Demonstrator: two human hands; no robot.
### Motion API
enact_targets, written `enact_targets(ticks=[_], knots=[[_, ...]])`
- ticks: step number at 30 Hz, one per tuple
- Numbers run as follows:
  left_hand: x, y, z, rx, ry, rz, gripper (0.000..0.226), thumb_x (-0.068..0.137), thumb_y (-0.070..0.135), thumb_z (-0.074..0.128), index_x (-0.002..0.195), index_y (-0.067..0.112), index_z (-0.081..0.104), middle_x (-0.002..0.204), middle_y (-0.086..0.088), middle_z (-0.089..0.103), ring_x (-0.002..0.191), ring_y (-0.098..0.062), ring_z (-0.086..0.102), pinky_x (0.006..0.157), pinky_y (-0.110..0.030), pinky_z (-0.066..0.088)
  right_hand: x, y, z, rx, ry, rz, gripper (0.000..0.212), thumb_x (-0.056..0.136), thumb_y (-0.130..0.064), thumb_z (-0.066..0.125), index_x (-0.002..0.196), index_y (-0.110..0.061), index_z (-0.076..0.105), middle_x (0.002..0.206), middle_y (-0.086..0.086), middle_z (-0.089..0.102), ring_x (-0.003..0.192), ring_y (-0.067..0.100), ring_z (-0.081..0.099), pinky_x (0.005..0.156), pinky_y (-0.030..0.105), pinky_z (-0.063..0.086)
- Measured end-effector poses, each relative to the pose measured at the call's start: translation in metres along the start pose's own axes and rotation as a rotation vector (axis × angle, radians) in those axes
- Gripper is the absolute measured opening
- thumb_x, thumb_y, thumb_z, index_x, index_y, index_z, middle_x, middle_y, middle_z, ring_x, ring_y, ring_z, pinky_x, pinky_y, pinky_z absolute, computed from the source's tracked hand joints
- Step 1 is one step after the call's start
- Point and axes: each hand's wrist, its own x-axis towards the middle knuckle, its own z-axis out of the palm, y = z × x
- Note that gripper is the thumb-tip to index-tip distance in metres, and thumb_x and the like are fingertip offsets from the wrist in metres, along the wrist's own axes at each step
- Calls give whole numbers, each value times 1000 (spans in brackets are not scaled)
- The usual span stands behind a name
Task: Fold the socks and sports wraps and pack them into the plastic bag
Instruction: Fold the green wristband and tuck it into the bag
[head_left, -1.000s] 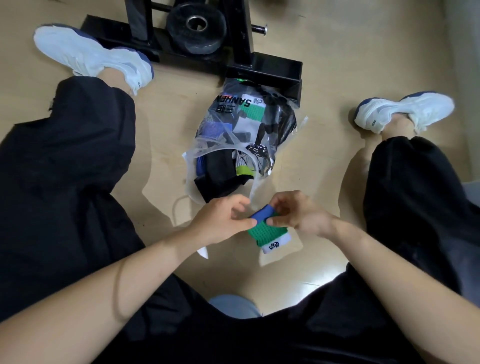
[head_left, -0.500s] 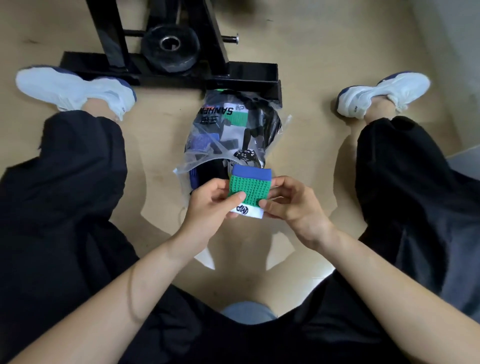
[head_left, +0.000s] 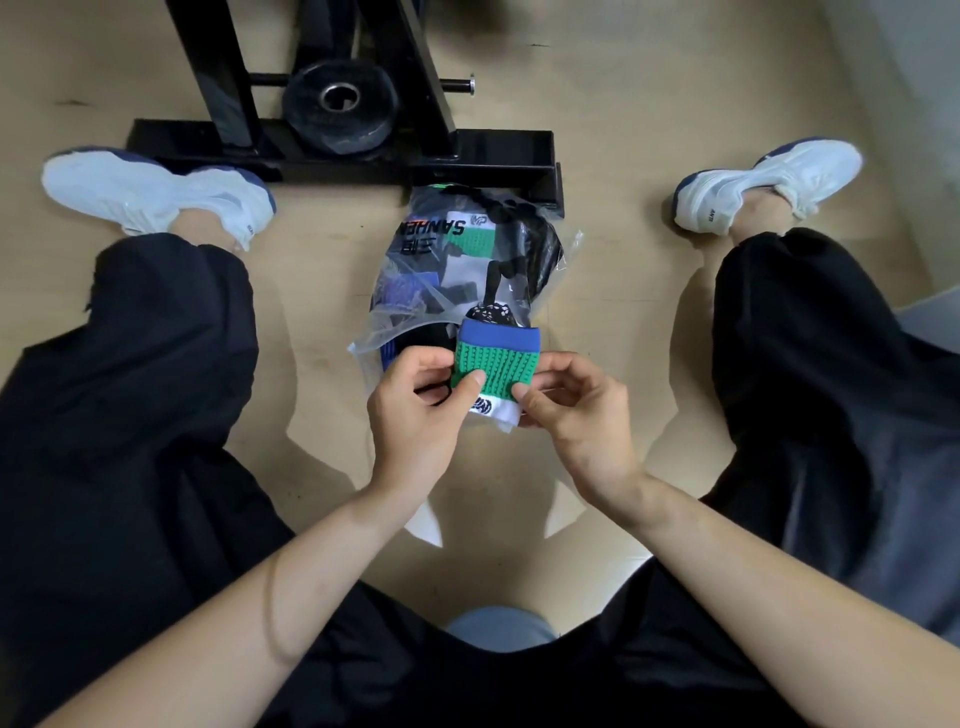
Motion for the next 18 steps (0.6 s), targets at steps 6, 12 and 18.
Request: enact_targets(ticks=[6,12,18], knots=[[-6,7,4,110,61,104,24,77,15,85,89,16,64,82,9,67,67,-9,63,65,-28,56,-2,2,3,-108,82,-54,22,81,3,77,101,-4,70,77,17,71,60,19,64,63,39,61],[-9,5,1,246,16,363,20,77,6,82,90,12,68,86,7,66,65,-10,62,61,-33,55,-6,7,10,-240,32,-112,27,79,-8,82,103,-13,74,75,3,74,67,21,70,68,30,58],[-10,5,-3,173,-202,479,24,82,0,71,105,6,75,99,-1,66,81,-16,66,72,-33,57,-7,-1,6,87,-60,25,22,90,-1,69,112,-1,69,90,25,71,75,29,71,74,41,61]])
